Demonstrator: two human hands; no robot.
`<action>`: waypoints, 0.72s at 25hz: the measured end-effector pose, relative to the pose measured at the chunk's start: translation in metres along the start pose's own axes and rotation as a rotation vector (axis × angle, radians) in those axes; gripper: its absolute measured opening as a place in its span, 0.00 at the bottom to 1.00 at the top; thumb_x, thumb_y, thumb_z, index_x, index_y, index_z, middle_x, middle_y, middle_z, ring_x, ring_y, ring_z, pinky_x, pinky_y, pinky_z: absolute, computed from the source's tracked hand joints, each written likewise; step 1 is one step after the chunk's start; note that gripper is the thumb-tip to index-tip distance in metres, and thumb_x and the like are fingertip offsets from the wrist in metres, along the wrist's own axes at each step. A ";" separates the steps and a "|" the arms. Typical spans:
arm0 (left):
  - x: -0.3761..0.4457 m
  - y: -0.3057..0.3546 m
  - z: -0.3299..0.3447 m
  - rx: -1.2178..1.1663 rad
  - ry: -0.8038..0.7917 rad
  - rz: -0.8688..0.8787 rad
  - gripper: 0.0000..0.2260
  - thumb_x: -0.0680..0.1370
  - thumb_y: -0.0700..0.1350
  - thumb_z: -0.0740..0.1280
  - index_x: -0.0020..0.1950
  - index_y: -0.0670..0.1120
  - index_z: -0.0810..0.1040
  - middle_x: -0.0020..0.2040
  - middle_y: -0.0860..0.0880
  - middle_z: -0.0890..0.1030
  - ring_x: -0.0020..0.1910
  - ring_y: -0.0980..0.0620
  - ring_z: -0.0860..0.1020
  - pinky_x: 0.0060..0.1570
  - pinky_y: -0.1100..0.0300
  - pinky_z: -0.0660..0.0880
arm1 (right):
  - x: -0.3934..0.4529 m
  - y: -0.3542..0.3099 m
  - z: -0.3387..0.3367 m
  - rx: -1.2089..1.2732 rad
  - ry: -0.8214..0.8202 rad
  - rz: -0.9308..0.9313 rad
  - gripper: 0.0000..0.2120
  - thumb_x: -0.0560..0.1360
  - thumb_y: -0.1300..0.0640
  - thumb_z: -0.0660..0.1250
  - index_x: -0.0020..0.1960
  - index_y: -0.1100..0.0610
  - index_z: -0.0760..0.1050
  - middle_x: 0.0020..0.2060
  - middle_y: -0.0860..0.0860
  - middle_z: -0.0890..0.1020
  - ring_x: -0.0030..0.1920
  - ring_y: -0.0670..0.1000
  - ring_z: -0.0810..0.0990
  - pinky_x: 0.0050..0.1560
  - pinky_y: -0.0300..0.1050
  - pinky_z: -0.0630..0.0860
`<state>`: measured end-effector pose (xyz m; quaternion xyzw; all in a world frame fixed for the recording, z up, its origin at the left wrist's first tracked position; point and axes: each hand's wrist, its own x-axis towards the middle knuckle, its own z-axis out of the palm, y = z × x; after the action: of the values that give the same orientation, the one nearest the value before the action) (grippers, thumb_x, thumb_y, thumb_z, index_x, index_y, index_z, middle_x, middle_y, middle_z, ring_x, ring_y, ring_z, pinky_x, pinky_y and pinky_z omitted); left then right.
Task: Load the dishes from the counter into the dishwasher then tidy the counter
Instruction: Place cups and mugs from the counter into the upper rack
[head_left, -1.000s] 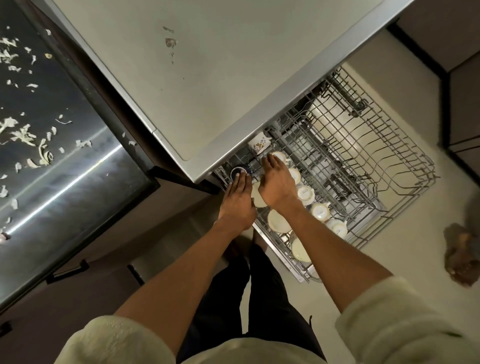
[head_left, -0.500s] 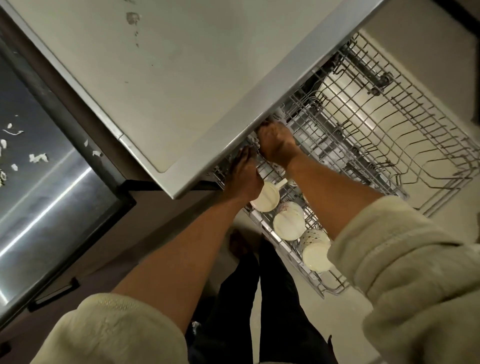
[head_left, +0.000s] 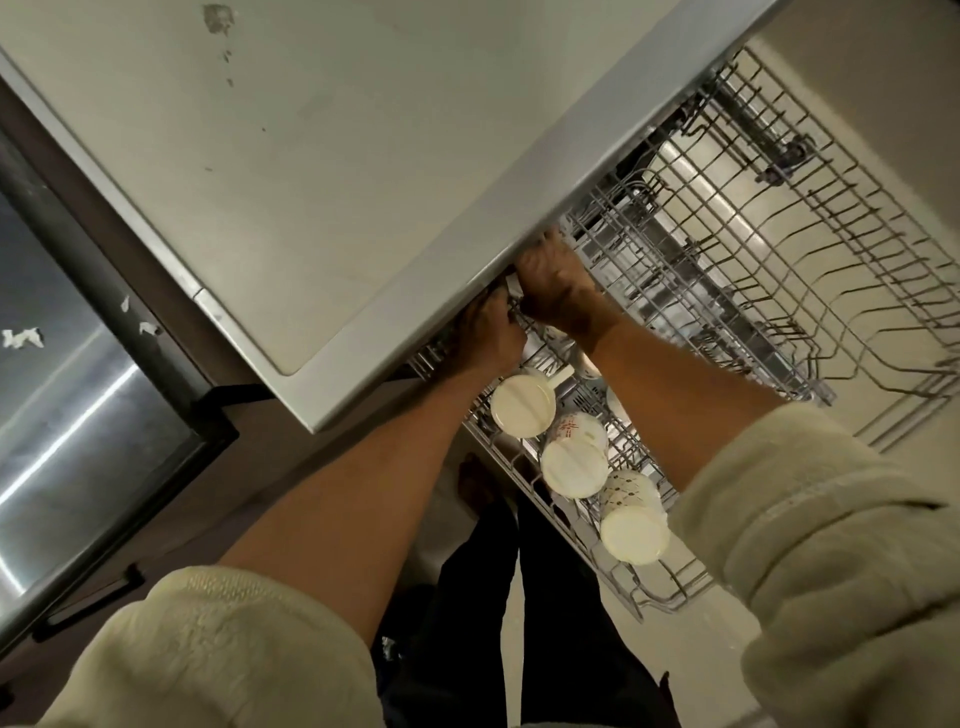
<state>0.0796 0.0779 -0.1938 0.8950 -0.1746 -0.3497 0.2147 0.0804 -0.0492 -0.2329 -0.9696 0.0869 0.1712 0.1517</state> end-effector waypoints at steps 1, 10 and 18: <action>0.001 0.001 0.001 0.001 -0.003 -0.009 0.21 0.78 0.38 0.62 0.72 0.44 0.70 0.70 0.43 0.73 0.70 0.42 0.69 0.67 0.47 0.67 | -0.003 0.002 -0.001 0.025 0.001 -0.004 0.38 0.70 0.59 0.74 0.76 0.59 0.62 0.70 0.62 0.69 0.71 0.64 0.64 0.73 0.59 0.66; -0.001 0.009 0.004 -0.123 0.023 -0.073 0.23 0.77 0.39 0.63 0.73 0.47 0.70 0.69 0.44 0.74 0.69 0.42 0.70 0.66 0.43 0.70 | -0.007 0.014 -0.004 0.017 -0.027 -0.010 0.34 0.67 0.55 0.76 0.71 0.59 0.71 0.68 0.59 0.67 0.67 0.62 0.65 0.65 0.55 0.73; -0.006 0.015 0.001 -0.254 0.017 -0.149 0.25 0.75 0.37 0.62 0.72 0.50 0.72 0.67 0.44 0.76 0.65 0.41 0.74 0.62 0.45 0.74 | 0.002 0.028 0.015 0.175 0.088 -0.067 0.40 0.61 0.44 0.71 0.71 0.50 0.65 0.68 0.57 0.70 0.71 0.61 0.66 0.67 0.57 0.73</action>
<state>0.0723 0.0678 -0.1838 0.8740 -0.0601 -0.3764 0.3014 0.0714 -0.0706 -0.2548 -0.9617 0.0755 0.1149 0.2373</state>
